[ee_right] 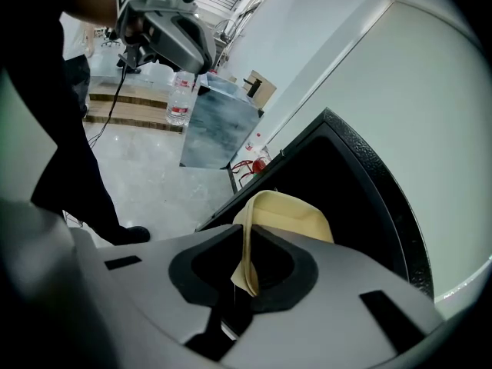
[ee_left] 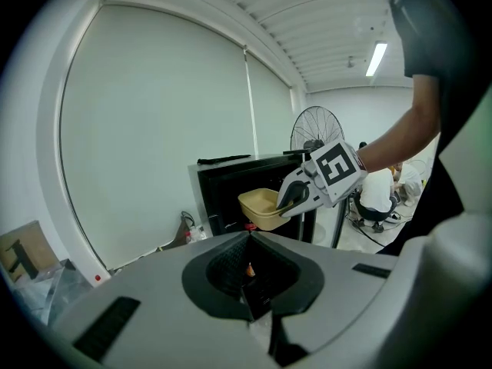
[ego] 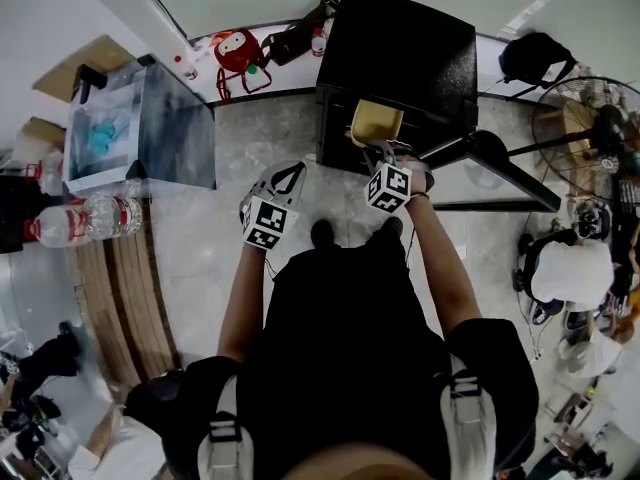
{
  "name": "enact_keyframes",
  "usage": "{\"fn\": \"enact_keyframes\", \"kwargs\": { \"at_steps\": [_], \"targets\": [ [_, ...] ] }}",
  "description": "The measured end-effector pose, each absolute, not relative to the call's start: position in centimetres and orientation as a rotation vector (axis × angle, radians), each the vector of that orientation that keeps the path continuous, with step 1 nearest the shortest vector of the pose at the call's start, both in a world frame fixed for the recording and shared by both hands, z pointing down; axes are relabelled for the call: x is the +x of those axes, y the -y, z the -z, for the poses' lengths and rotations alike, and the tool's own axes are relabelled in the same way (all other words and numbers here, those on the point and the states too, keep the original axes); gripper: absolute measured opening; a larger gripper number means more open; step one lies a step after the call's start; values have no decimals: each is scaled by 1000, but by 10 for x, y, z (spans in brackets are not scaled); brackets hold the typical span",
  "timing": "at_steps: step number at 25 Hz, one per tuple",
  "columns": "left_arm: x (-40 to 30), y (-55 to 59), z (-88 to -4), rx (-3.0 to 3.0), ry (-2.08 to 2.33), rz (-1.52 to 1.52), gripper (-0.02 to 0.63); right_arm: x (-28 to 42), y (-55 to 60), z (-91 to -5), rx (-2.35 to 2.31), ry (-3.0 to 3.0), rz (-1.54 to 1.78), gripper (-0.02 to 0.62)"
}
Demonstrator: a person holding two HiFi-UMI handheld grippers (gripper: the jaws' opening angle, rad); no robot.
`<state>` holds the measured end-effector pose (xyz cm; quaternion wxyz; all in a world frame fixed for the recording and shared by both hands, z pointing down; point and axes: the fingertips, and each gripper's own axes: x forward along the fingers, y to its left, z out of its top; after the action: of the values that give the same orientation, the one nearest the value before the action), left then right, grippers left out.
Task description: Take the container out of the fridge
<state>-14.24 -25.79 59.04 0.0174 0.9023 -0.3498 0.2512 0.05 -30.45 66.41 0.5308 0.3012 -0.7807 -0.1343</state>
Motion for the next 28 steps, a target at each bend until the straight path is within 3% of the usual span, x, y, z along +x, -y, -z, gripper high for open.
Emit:
{"fn": "enact_keyframes", "kwargs": {
  "at_steps": [9,28],
  "targets": [
    [-143,247,-581,2769,1162,-802,20,0,298,-658,689,1895,357,31],
    [-71,176,-569,2668,1274,-811,20,40,238,-647,525,1963,453,29]
  ]
}}
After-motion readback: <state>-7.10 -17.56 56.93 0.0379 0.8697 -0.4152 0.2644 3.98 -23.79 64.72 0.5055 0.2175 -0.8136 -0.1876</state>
